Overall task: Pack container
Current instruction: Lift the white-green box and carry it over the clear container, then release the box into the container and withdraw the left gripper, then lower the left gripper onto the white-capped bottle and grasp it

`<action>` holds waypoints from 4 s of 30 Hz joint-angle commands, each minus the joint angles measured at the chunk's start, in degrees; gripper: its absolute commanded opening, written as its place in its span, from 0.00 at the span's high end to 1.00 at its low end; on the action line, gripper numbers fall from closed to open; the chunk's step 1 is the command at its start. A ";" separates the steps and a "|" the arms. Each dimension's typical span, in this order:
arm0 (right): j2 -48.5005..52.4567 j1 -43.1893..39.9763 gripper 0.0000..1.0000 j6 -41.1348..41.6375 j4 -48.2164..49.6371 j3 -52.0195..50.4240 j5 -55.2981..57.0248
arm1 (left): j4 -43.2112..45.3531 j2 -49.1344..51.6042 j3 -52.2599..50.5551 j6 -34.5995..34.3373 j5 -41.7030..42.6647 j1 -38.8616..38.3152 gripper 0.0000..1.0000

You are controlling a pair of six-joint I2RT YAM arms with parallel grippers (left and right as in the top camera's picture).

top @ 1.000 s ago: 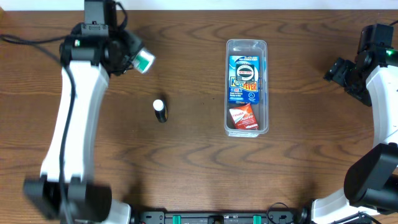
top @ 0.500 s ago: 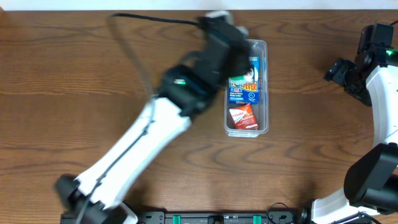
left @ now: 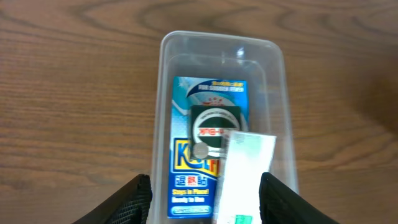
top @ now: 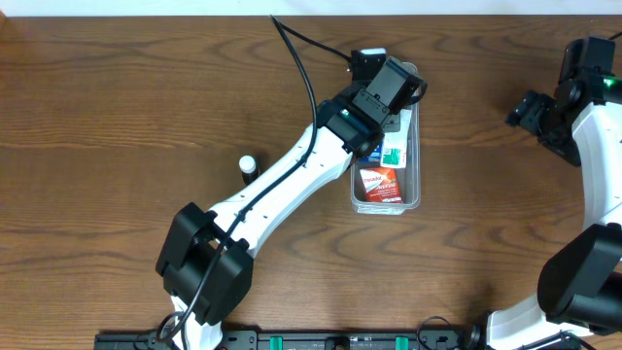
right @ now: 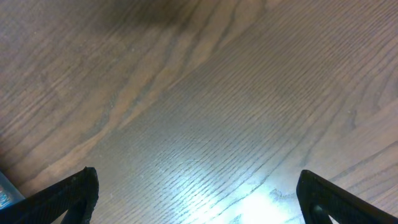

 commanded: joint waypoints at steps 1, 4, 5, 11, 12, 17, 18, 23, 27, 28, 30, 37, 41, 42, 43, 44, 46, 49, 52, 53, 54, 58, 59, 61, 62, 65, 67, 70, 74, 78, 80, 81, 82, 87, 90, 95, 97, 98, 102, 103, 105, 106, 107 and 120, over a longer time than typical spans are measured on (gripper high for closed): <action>0.17 -0.26 0.01 0.04 -0.02 0.02 0.22 | 0.04 -0.46 0.09 0.85 -1.55 0.39 0.36; 0.17 -0.26 0.01 0.04 -0.02 0.02 0.20 | 0.04 -1.16 0.09 0.90 -1.55 0.79 0.26; 0.17 -0.26 0.01 0.04 -0.02 0.02 0.20 | 0.09 -1.38 0.09 1.05 -1.51 0.98 0.26; 0.17 -0.26 0.01 0.04 -0.02 0.02 0.20 | -0.79 -1.40 0.07 1.11 -1.11 1.22 0.26; 0.17 -0.26 0.01 0.04 -0.02 0.02 0.20 | -0.87 -1.40 0.07 1.86 -1.18 1.25 0.25; 0.17 -0.26 0.01 0.04 -0.02 0.02 0.20 | -3.69 -2.91 0.09 3.61 -5.70 3.54 0.13; 0.17 -0.26 0.01 0.04 -0.02 0.02 0.20 | -5.05 -3.39 0.09 3.58 -5.60 4.31 0.10; 0.17 -0.26 0.01 0.04 -0.02 0.02 0.20 | -19.32 -6.54 0.09 1.99 -5.31 10.56 0.02; 0.17 -0.26 0.01 0.04 -0.02 0.02 0.20 | -28.89 -7.78 0.09 6.97 3.78 17.07 0.02; 0.17 -0.26 0.01 0.04 -0.02 0.02 0.20 | -29.73 -7.76 0.07 9.73 7.02 18.23 0.02; 0.17 -0.26 0.01 0.02 -0.02 0.02 0.20 | -31.58 -7.39 -0.11 12.63 10.34 20.37 0.00; 0.17 -0.26 0.01 0.04 -0.02 0.02 0.20 | -36.41 -6.75 -1.40 11.43 10.34 23.69 0.00; 0.17 -0.26 0.01 0.04 -0.02 0.02 0.20 | -40.46 -6.51 -1.53 11.10 10.38 24.33 0.00; 0.17 -0.26 0.01 0.04 -0.02 0.02 0.20 | -40.76 -6.45 -1.70 11.15 10.36 24.33 0.00; 0.17 -0.26 0.01 0.04 -0.02 0.02 0.20 | -40.87 -6.40 -2.05 11.17 10.38 24.33 0.00; 0.17 -0.26 0.01 0.02 -0.02 0.02 0.20 | -40.83 -6.32 -2.49 11.15 10.38 24.33 0.00; 0.17 -0.26 0.01 0.02 -0.02 0.02 0.20 | -40.48 -6.21 -3.52 11.10 10.73 24.30 0.00; 0.17 -0.26 0.01 0.04 -0.02 0.02 0.20 | -39.76 -6.16 -5.01 11.13 12.17 24.30 0.00; 0.17 -0.26 0.01 0.02 -0.02 0.02 0.20 | -38.80 -6.10 -6.03 11.13 12.50 24.30 0.00; 0.17 -0.26 0.01 0.04 -0.02 0.02 0.20 | -38.64 -6.10 -6.16 11.13 12.52 24.30 0.00; 0.17 -0.26 0.01 0.04 -0.02 0.02 0.20 | -38.51 -5.99 -6.19 11.13 12.52 24.30 0.00; 0.17 -0.26 0.01 0.04 -0.02 0.02 0.20 | -38.23 -5.35 -6.19 11.13 12.52 24.33 0.00; 0.17 -0.26 0.01 0.02 -0.02 0.02 0.20 | -38.25 -5.01 -6.23 11.13 12.55 24.33 0.00; 0.17 -0.26 0.01 0.04 -0.02 0.02 0.20 | -38.03 -4.35 -6.51 11.13 12.72 24.33 0.00; 0.17 -0.26 0.01 0.04 -0.02 0.02 0.20 | -37.53 -4.11 -7.02 11.15 12.74 24.30 0.00; 0.17 -0.26 0.01 0.04 0.00 0.02 0.20 | -36.37 -3.63 -8.33 11.32 12.72 24.48 0.00; 0.17 -0.26 0.01 0.04 -0.02 0.02 0.20 | -35.36 -3.58 -9.42 11.34 12.72 24.85 0.00; 0.17 -0.26 0.01 0.04 -0.02 0.02 0.20 | -34.80 -3.52 -10.16 11.34 12.74 25.92 0.00; 0.17 -0.26 0.01 0.04 -0.02 0.02 0.20 | -33.42 -3.52 -10.58 15.02 17.25 27.87 0.00; 0.17 -0.26 0.01 0.04 -0.02 0.02 0.20 | -32.61 -3.52 -10.73 17.97 20.22 28.79 0.00; 0.17 -0.26 0.01 0.04 -0.02 0.02 0.20 | -32.41 -3.52 -10.73 18.86 20.22 28.76 0.00; 0.17 -0.26 0.01 0.04 -0.02 0.02 0.20 | -32.37 -3.52 -10.73 18.99 20.22 28.76 0.00; 0.17 -0.26 0.01 0.04 -0.02 0.02 0.20 | -32.30 -3.48 -10.73 19.02 20.22 28.76 0.00; 0.17 -0.26 0.01 0.04 -0.02 0.02 0.20 | -32.39 -1.99 -10.73 18.99 20.20 28.83 0.00; 0.17 -0.26 0.01 0.04 -0.02 0.02 0.20 | -32.57 -0.17 -10.78 18.97 20.22 28.83 0.00; 0.17 -0.26 0.01 0.04 -0.02 0.02 0.20 | -32.61 1.64 -10.78 18.99 20.20 28.83 0.00; 0.17 -0.26 0.01 0.04 -0.02 0.02 0.20 | -32.65 2.10 -10.78 18.97 20.22 28.83 0.00; 0.17 -0.26 0.01 0.04 -0.02 0.02 0.20 | -32.68 2.49 -10.78 18.78 20.22 28.83 0.00; 0.17 -0.26 0.01 0.02 0.00 0.02 0.20 | -32.92 3.98 -10.82 18.56 20.26 28.83 0.00; 0.17 -0.26 0.01 0.04 -0.02 0.02 0.20 | -32.83 4.22 -10.91 18.56 20.26 28.83 0.00; 0.17 -0.26 0.01 0.04 -0.02 0.02 0.20 | -32.81 4.31 -10.99 18.56 20.26 28.83 0.01; 0.17 -0.26 0.01 0.04 0.00 0.02 0.20 | -32.83 4.31 -10.99 18.58 20.26 28.83 0.01; 0.17 -0.26 0.01 0.04 -0.02 0.02 0.20 | -32.81 4.31 -10.99 18.58 20.26 28.83 0.01; 0.17 -0.26 0.01 0.04 -0.02 0.02 0.20 | -29.27 4.31 -13.68 18.56 20.87 28.83 0.07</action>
